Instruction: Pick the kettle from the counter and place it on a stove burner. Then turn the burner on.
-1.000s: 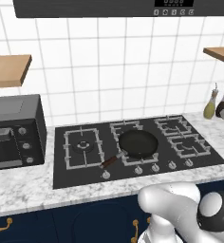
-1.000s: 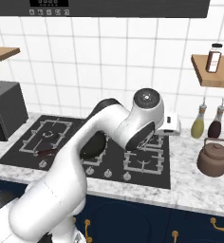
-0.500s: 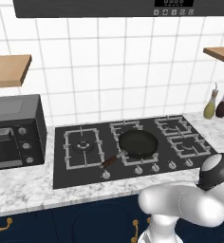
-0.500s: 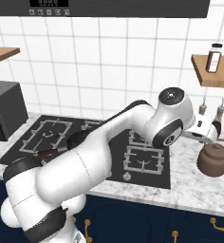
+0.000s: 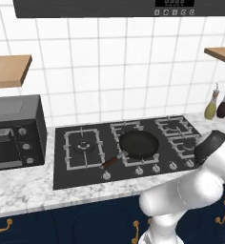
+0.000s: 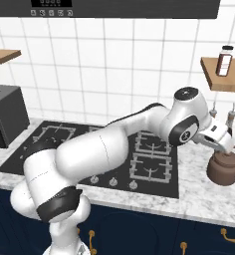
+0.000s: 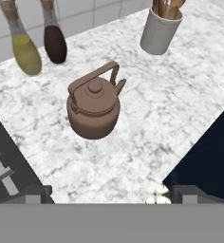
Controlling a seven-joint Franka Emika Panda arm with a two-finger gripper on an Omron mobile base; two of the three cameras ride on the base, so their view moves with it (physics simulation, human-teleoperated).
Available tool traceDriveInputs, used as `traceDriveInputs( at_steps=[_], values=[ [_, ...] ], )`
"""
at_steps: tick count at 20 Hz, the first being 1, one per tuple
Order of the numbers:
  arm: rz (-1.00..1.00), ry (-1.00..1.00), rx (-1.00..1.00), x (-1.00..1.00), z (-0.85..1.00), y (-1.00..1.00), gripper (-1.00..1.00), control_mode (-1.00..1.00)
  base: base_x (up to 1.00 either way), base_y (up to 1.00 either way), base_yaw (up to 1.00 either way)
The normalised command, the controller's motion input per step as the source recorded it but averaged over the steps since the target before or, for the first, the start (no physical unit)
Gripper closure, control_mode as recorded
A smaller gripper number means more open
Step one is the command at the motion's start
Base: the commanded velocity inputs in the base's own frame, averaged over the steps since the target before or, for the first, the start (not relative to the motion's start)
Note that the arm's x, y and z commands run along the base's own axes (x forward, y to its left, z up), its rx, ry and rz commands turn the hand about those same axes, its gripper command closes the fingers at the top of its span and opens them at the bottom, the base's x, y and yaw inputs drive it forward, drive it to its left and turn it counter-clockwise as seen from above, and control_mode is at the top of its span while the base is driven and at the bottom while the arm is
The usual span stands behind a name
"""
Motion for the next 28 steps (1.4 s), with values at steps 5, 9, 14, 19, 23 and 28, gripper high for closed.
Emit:
traceDriveInputs(
  at_steps=[5,9,14,19,23,28],
  values=[
    [-0.14,0.01,0.12,0.28,-0.32,-0.04,-1.0,-1.0,0.0,0.0,0.0],
    [-0.09,0.03,0.0,0.23,-0.12,0.0,-1.0,-1.0,0.0,0.0,0.0],
    [-0.03,0.07,0.0,0.35,-0.3,-0.12,-1.0,-1.0,0.0,0.0,0.0],
    [-0.08,0.01,0.0,0.42,-0.13,-0.23,-1.0,-1.0,0.0,0.0,0.0],
    [-0.07,0.02,0.0,0.47,-0.09,-0.33,-1.0,-1.0,0.0,0.0,0.0],
    [-0.06,0.08,0.02,0.51,-0.02,-0.33,-1.0,-1.0,0.0,0.0,0.0]
  ],
)
